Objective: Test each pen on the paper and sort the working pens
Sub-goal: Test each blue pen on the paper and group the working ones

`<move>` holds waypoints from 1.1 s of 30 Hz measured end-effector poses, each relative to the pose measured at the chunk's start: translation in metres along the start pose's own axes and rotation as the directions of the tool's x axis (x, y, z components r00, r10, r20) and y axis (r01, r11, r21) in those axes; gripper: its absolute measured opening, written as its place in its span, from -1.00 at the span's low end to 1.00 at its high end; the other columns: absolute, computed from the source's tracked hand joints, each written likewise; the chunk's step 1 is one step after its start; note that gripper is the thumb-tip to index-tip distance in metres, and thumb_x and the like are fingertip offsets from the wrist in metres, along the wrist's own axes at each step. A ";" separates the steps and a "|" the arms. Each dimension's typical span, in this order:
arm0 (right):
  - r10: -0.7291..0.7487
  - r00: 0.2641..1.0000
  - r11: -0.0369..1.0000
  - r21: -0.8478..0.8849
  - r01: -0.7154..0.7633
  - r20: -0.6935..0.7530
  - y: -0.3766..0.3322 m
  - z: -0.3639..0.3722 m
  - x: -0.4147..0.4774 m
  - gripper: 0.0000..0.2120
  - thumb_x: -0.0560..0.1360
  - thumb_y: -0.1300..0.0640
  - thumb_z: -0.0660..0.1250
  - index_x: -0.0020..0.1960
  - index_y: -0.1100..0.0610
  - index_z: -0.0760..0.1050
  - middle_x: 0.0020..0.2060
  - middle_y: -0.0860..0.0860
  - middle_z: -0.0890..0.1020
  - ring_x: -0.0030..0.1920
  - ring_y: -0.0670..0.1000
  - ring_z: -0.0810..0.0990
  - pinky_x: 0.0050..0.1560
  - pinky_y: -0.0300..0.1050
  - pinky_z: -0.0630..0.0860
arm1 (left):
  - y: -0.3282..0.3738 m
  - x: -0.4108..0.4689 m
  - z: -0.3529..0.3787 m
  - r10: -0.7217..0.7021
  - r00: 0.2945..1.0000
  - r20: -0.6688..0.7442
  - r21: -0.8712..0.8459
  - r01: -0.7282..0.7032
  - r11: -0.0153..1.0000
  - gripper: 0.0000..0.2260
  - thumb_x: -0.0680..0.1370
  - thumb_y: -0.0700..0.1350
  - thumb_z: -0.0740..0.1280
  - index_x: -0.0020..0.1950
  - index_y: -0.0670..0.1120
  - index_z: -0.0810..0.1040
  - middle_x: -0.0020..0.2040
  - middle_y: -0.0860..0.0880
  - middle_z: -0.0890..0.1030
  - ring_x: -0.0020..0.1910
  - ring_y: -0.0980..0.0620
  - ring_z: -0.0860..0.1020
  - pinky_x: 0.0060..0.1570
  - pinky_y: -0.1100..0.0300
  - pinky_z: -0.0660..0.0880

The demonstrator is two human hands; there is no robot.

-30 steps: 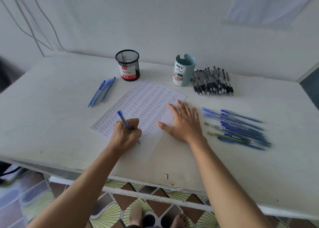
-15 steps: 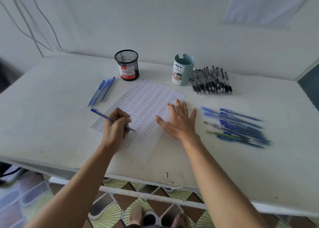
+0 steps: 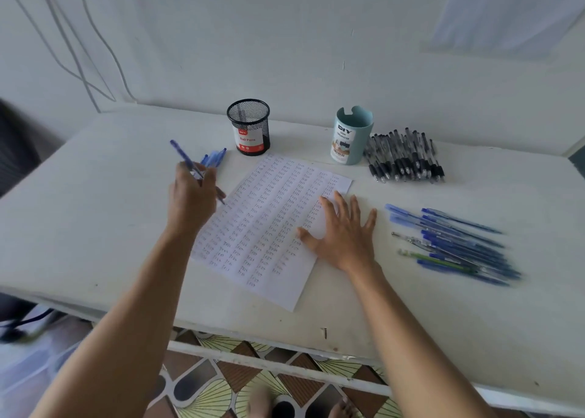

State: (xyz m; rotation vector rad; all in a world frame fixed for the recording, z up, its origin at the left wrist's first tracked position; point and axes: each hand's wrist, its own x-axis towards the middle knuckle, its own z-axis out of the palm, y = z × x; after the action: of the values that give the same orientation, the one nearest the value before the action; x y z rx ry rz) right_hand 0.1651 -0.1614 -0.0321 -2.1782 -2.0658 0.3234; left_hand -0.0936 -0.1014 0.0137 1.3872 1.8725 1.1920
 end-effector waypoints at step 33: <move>0.006 1.000 0.999 0.048 -0.005 -0.005 -0.002 -0.003 0.001 -0.17 0.45 -0.47 0.14 0.58 -0.11 0.05 0.62 -0.06 -0.04 0.60 0.12 -0.14 0.47 0.41 -0.23 | -0.002 -0.060 0.080 0.143 0.830 0.539 0.584 -0.491 0.646 -0.45 0.67 0.23 -0.09 0.64 0.11 -0.03 0.66 -0.01 -0.05 0.62 -0.07 -0.12 0.57 -0.10 -0.14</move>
State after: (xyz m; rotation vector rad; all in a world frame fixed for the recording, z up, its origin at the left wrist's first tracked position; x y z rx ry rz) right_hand 0.1638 -0.1604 -0.0288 -2.1553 -2.0282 0.3644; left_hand -0.0096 -0.1307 -0.0321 2.2705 1.8260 0.1559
